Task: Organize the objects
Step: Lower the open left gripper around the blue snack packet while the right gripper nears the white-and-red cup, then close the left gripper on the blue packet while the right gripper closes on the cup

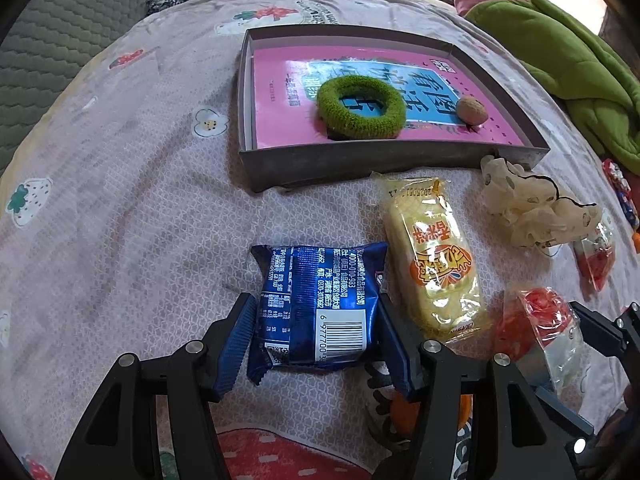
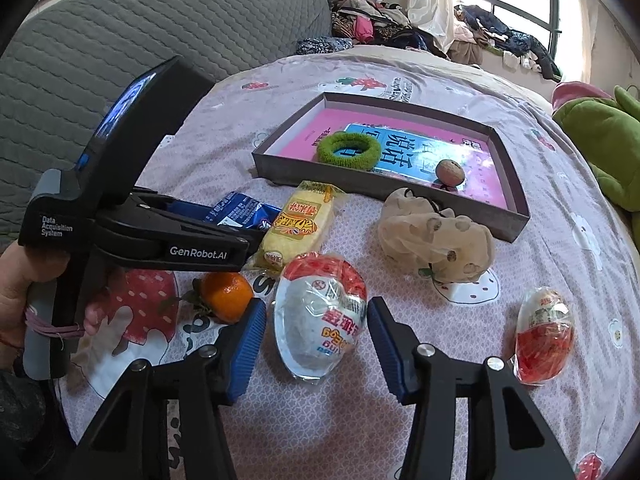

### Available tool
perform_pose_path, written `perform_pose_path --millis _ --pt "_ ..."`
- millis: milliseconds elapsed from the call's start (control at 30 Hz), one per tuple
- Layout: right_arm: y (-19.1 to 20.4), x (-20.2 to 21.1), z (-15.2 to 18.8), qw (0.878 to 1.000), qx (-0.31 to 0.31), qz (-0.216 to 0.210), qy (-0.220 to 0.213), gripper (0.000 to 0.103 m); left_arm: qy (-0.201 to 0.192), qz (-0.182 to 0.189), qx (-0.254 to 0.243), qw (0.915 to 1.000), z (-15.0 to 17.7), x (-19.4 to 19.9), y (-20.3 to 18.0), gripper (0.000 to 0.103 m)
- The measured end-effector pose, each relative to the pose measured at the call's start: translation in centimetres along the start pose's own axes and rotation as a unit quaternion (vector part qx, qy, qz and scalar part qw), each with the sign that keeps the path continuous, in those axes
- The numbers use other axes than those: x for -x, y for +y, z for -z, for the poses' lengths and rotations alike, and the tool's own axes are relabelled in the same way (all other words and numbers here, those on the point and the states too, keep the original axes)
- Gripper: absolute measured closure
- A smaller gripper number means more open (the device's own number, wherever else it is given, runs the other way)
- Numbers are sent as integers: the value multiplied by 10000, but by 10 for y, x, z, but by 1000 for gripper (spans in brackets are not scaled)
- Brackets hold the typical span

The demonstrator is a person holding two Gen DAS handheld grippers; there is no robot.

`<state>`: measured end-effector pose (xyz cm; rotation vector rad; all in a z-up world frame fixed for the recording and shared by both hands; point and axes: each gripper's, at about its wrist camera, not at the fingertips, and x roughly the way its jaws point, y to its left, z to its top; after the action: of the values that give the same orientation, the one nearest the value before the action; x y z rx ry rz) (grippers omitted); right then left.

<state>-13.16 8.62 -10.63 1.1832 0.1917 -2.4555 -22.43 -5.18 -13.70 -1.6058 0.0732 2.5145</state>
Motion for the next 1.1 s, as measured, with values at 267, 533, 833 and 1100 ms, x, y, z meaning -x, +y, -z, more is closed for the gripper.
perform_pose_path --millis 267,533,833,1100 --pt "2 1 0 10000 19 -62 -17 51 -23 60 43 10000 1 4 1 47" --pt "0 3 0 10000 -48 -68 -35 51 -114 100 44 9999 2 16 1 49" --pt "0 7 -2 9999 -57 -76 -104 51 -275 145 106 9995 5 33 5 49" --pt "0 12 -5 9997 -78 -74 -216 51 -479 193 34 9987 12 50 4 49"
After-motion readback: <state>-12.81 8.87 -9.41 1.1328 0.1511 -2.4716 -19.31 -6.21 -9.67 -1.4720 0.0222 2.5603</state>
